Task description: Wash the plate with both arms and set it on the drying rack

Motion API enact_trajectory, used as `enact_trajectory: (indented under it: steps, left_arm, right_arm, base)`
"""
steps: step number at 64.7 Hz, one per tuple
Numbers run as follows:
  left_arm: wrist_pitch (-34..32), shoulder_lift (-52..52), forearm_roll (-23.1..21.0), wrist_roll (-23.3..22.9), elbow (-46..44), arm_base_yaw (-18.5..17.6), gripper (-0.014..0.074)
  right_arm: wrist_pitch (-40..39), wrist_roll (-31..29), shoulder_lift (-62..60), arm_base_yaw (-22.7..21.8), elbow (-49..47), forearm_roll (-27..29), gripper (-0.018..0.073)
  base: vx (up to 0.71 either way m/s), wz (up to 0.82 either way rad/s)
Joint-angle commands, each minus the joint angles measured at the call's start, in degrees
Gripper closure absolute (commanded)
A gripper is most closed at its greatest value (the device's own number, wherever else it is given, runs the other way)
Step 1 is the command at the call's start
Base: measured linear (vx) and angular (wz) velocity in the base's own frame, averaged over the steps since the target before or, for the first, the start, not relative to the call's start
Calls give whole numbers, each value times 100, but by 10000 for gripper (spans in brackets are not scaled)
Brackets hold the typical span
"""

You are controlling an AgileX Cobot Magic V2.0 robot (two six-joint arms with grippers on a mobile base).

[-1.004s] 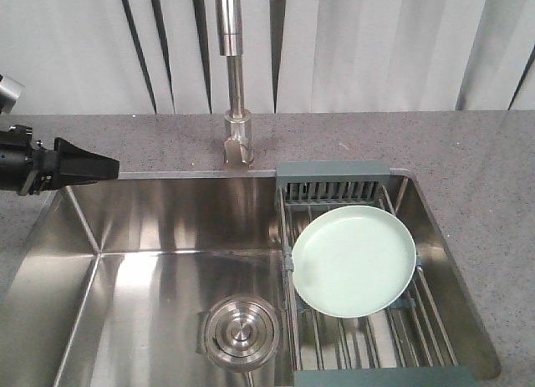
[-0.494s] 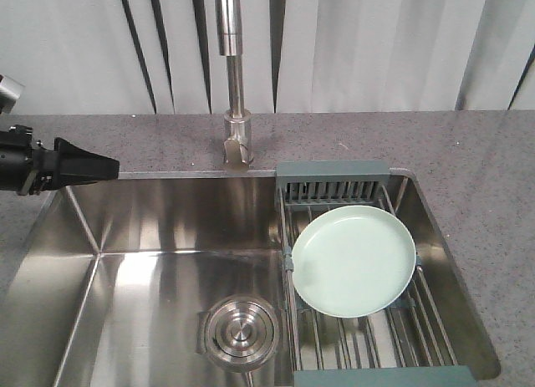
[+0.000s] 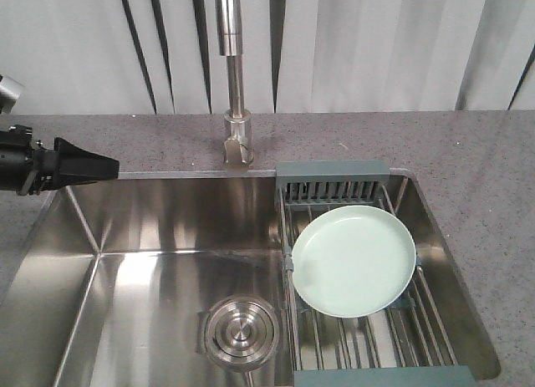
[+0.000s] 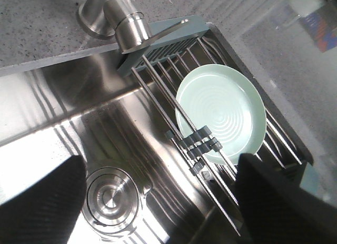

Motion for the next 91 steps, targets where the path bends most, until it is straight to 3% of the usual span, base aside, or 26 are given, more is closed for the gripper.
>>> enact_trajectory:
  steps: [1, 61, 70, 84, 91]
  left_arm:
    - [305, -273, -374, 21, -131, 22, 44]
    - [326, -273, -395, 21, -131, 0, 64]
    - [331, -273, -425, 21, -131, -21, 206]
    - [83, -257, -566, 83, -136, -533, 604]
    - [-266, -136, -559, 83, -217, -898, 603]
  right_arm:
    - [-463, -23, 59, -17, -141, -64, 220]
    - [-408, -23, 59, -17, -141, -64, 220]
    - [-408, -23, 59, -17, -141, -64, 220]
    - [-408, -23, 59, -17, -141, -64, 220]
    - [-408, -23, 59, -17, -141, -64, 220]
  base:
    - [0, 0]
    - [0, 0]
    - [0, 0]
    - [0, 0]
    - [0, 0]
